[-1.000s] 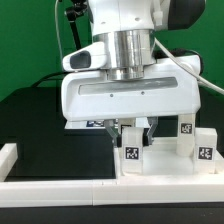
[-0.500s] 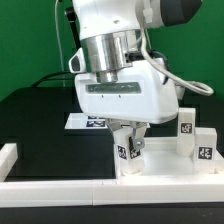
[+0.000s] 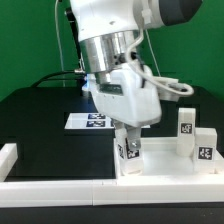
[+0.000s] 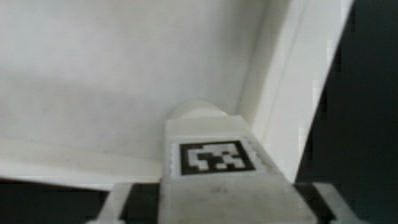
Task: Assemble square table
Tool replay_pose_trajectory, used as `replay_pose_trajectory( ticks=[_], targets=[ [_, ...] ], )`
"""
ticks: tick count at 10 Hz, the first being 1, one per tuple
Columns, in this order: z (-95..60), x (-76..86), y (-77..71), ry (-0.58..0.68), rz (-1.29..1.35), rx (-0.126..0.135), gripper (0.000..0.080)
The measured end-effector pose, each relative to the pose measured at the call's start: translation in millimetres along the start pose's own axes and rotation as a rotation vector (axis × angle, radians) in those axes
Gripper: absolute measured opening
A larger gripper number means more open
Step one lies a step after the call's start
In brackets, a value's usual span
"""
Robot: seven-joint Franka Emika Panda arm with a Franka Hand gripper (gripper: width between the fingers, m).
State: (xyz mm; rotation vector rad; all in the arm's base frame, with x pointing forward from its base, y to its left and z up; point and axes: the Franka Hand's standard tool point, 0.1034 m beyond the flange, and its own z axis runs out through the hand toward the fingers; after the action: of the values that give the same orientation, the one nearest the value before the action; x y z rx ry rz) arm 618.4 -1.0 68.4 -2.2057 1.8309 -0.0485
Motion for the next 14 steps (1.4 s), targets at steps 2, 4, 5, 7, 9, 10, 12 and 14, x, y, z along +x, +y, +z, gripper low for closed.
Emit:
replay_pose_trajectory(
  ticks=[2,4,5,7,9,10,12,14],
  targets=[
    [1.2,-2.9,-0.2,0.001,-0.074,-0.009,0.0353],
    [1.9,-9.2,-3.1,0.011,-0.382,-0.032,0.0542],
    [2.3,-7.0,-2.0,0.011,-0.432,-0.034,0.0627],
    [2.6,-6.9,-1.6,0.009,-0.589,-0.036,0.0643],
    [1.0,-3.2,-6.0,0.001,-0.936,-0.076,0.0648],
    [1.4,-4.2,-9.6,-0.001,-1.045,-0.083,0.0649],
    [2.7,-5.9,-8.7,-0.002,-1.149,-0.087,0.0649],
    [2.8,-5.8,-8.6,-0.002,-1.125,-0.086,0.054]
  ],
)
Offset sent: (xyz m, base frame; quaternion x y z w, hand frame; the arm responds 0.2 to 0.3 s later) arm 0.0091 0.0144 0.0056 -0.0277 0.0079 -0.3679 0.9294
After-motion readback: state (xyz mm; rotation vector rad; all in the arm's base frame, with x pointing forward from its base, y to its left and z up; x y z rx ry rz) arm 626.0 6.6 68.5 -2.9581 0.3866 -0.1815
